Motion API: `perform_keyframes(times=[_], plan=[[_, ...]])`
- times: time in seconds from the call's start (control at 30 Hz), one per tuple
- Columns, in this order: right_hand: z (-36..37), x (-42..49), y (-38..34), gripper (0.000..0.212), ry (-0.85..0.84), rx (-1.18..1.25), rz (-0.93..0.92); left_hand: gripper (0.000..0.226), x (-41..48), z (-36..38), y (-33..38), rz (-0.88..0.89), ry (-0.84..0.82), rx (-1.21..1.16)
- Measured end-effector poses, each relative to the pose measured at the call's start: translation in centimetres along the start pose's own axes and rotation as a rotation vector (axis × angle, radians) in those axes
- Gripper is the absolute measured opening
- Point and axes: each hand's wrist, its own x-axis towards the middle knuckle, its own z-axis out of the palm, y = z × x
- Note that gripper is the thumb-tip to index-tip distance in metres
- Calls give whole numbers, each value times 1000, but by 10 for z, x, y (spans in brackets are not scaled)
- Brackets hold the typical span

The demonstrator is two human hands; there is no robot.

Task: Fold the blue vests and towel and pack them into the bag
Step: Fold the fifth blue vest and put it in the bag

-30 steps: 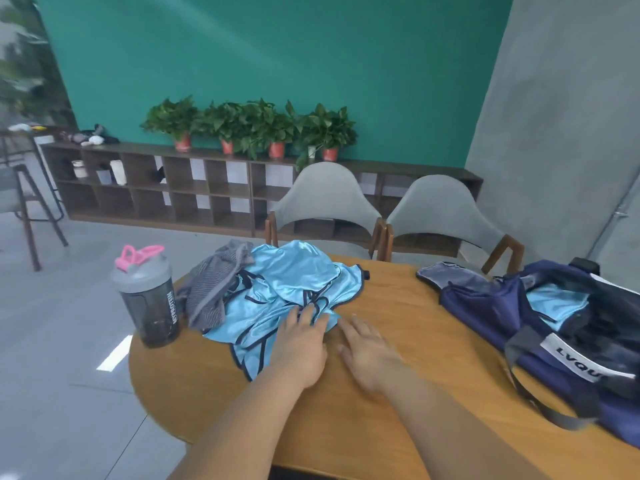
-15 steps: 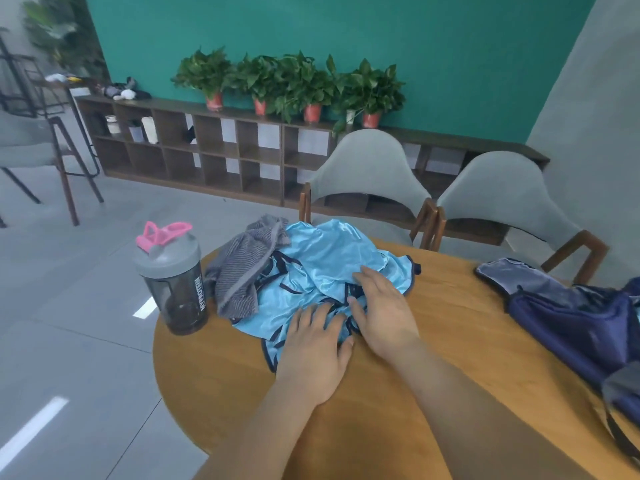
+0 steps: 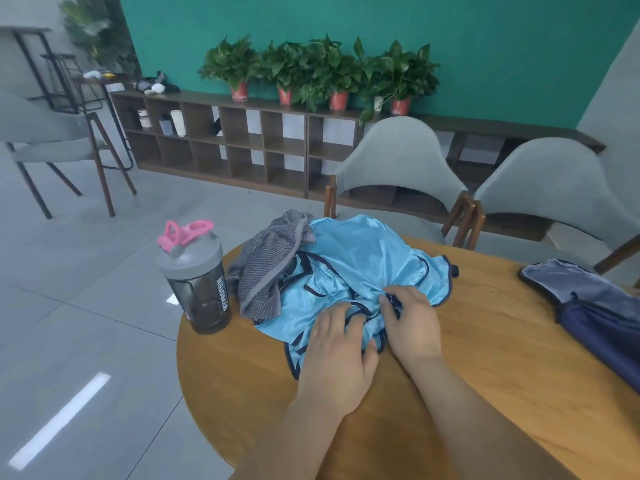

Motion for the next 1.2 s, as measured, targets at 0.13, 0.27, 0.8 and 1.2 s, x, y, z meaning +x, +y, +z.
perform_keyframes(times=[0.13,0.27,0.8,1.2], plan=[[-7,-2,-4,19,171,95,63,51,0,-1,2,-12,-4,25],[-18,-8,-2,17,327,201,215,50,-2,-4,6,-12,23,37],[-111,-72,59,7,108,-46,145,57,-8,-12,14,135,-72,166],[-154,-88,96,57,313,-110,311,49,-14,-7,24,186,152,238]])
